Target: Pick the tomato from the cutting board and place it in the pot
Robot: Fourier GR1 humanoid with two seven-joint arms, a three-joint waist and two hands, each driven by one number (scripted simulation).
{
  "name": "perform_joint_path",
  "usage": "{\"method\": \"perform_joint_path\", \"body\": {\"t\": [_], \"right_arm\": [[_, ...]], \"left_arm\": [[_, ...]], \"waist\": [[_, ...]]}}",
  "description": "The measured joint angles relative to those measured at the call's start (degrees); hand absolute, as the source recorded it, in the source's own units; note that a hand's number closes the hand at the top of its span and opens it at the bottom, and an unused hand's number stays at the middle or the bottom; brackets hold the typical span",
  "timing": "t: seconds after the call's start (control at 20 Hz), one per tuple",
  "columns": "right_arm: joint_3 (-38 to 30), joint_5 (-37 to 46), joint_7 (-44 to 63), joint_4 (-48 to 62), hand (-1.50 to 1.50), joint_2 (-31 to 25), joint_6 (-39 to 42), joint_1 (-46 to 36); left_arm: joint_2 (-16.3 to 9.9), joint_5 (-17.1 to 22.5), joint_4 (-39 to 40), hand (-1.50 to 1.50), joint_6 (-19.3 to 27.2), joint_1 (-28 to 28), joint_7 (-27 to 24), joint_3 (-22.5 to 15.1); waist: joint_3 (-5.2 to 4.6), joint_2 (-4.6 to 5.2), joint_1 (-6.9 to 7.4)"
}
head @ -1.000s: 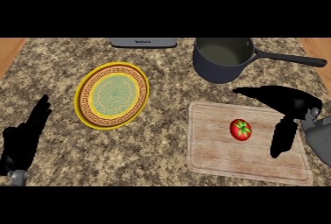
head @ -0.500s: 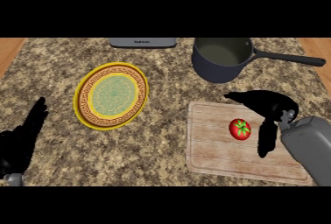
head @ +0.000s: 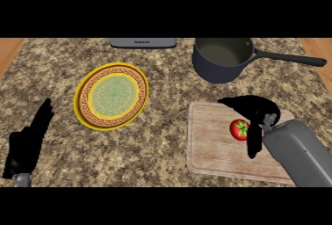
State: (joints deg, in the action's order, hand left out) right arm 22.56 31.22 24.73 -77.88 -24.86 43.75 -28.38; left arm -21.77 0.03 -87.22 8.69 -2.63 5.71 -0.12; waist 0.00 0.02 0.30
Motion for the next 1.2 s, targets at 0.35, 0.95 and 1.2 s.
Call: {"method": "perform_joint_path", "body": {"t": [0.35, 0.95, 1.2], "right_arm": [[-1.38, 6.77, -3.96, 4.4, -1.5, 2.47, -1.31, 0.34], [-1.98, 15.34, -15.64, 11.04, 1.5, 3.55, -4.62, -0.56], [-3.42, 18.15, -17.67, 11.36, 1.5, 4.76, -4.75, -0.95]], "left_arm": [[1.39, -1.69, -1.18, 0.0, -1.58, 0.31, 1.41, 1.81], [3.15, -3.57, -2.59, 0.0, -4.33, 0.6, 2.91, 4.34], [4.19, -4.43, -1.31, 0.0, -5.33, 0.35, 1.17, 5.57]], "waist": [[0.0, 0.01, 0.04], [-0.22, -0.29, 0.09], [-0.22, -0.28, 0.0]]}}
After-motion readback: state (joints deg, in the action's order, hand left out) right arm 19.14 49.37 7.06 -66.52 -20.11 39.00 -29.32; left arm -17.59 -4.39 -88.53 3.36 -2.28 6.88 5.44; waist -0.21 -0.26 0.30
